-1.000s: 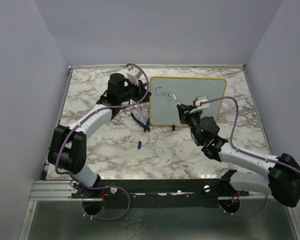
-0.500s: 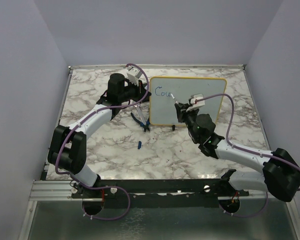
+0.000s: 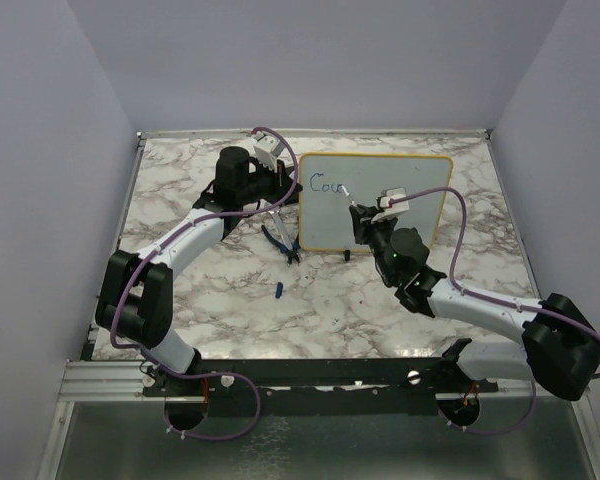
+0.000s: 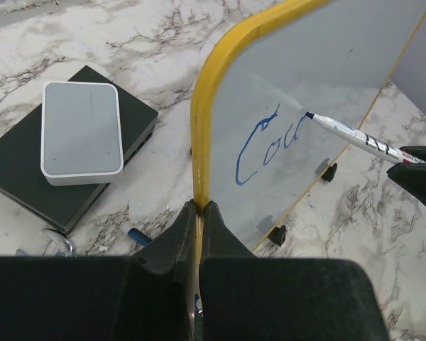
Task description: Write a sentence on the whiteboard
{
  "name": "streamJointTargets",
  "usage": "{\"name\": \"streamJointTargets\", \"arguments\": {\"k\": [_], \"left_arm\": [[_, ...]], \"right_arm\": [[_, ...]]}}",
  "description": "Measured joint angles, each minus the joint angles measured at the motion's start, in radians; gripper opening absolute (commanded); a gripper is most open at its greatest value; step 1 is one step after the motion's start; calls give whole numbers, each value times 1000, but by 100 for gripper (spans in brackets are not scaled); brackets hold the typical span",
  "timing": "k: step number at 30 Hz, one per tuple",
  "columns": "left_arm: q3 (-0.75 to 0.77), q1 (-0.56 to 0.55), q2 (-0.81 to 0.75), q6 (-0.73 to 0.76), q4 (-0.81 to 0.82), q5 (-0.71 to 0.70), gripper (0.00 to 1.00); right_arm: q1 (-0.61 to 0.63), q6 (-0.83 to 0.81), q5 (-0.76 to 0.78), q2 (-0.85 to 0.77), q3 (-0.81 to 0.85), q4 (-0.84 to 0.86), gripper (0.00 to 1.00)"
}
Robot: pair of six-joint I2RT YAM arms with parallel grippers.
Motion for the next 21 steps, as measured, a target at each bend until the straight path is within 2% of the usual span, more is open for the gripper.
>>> {"name": "streamJointTargets", "arguments": {"k": [21], "left_arm": [[0, 0, 0, 0, -1, 0, 0]], "right_arm": [[2, 44, 10, -20, -40, -23, 1]]}}
